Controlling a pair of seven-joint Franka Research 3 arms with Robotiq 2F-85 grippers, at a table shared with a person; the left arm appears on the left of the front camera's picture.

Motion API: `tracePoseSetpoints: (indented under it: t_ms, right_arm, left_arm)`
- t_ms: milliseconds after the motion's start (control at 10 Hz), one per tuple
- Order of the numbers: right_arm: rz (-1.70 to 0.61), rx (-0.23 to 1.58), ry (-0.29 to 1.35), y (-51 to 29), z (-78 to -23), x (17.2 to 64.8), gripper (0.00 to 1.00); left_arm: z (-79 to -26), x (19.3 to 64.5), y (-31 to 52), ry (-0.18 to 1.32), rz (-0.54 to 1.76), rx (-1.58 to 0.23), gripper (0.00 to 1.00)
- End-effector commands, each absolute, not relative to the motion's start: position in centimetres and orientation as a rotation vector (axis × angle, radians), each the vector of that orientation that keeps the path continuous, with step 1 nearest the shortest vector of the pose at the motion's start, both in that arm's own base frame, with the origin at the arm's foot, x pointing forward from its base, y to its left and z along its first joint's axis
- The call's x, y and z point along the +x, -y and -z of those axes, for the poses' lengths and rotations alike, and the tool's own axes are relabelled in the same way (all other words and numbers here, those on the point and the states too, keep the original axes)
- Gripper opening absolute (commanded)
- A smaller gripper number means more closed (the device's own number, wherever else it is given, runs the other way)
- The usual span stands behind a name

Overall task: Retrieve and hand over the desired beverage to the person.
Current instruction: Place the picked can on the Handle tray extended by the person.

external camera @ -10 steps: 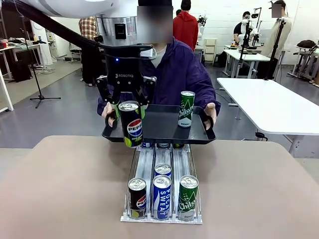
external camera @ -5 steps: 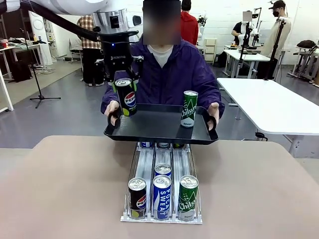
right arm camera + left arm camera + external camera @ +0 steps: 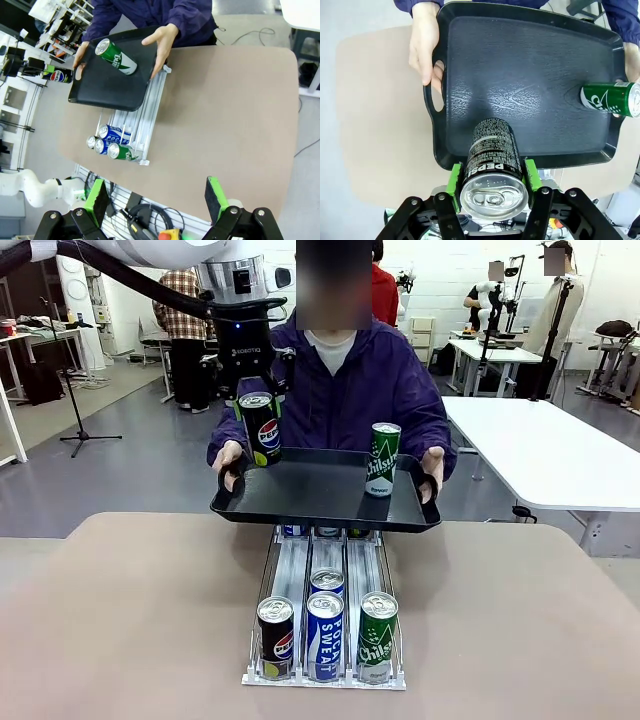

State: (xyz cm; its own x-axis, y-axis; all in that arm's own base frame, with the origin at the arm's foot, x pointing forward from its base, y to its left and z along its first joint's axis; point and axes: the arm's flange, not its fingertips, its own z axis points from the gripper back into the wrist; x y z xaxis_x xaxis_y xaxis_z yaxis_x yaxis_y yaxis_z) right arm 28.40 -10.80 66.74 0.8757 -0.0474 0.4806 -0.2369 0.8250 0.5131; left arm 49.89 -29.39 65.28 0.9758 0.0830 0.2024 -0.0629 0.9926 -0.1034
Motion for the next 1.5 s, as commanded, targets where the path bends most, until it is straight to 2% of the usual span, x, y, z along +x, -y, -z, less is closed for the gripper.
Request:
tracePoseSetpoints:
  t_ms: [0,400,1400]
  right_arm:
    - [-0.107,0.595,0.499,10.8,-66.8,28.6,1.0]
    - [-0.107,0.595,0.499,10.8,-66.8,28.6,1.0]
    - [-0.107,0.595,0.499,10.8,-66.8,28.6,1.0]
  left_arm:
    - [-65.5,49.7,28.9,0.211,-0.068,-0.097,0.59]
    - [-65.3,50.0,29.2,0.208,-0.077,-0.096,0.59]
    - [-60.7,56.0,30.7,0.079,-0.093,-0.025,0.59]
